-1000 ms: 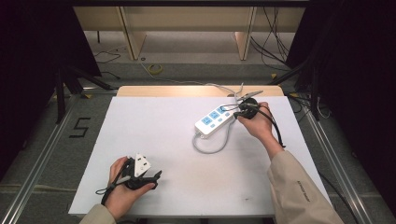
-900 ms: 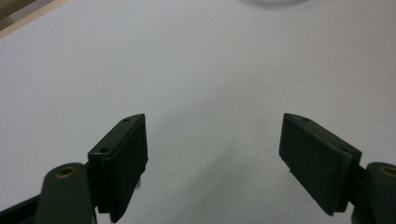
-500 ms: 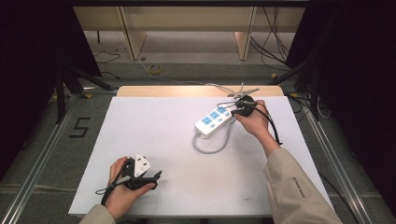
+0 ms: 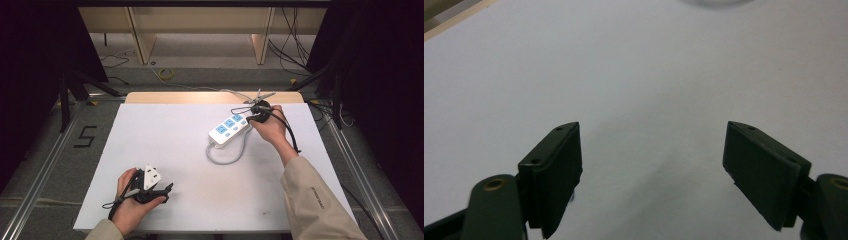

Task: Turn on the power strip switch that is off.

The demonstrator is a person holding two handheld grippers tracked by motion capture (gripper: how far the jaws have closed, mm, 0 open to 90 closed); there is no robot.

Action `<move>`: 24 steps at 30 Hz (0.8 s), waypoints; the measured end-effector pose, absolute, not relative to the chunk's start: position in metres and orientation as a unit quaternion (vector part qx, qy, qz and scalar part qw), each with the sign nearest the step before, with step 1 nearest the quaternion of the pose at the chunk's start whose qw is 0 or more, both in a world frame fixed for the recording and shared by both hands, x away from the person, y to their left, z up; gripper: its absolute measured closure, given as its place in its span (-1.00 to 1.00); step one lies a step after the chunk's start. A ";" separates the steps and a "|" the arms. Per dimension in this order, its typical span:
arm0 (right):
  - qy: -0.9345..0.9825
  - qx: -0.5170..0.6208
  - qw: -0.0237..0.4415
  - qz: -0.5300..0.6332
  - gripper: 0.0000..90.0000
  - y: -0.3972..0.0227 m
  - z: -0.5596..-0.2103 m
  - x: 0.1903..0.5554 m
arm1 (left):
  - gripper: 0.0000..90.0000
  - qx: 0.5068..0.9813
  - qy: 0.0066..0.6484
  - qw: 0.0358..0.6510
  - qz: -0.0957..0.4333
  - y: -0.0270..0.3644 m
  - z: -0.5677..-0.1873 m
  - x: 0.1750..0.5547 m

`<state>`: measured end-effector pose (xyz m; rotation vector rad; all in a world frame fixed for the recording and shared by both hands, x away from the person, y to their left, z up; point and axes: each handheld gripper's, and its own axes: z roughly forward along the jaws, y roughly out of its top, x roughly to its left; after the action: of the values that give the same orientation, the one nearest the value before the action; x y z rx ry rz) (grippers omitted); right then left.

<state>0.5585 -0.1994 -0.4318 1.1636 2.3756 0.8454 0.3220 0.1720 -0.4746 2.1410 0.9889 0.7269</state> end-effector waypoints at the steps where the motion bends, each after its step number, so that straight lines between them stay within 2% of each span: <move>1: 0.841 0.412 0.181 0.299 1.00 -0.199 -0.432 0.558 | -0.47 0.819 0.378 0.331 0.278 0.172 -0.475 0.322; 24: 0.841 0.418 0.179 0.292 1.00 -0.197 -0.437 0.566 | -0.47 0.820 0.377 0.329 0.278 0.172 -0.475 0.322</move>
<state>0.5665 -0.1972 -0.4373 1.1828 2.3778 0.8251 0.3217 0.1724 -0.4745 2.1464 0.9870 0.7270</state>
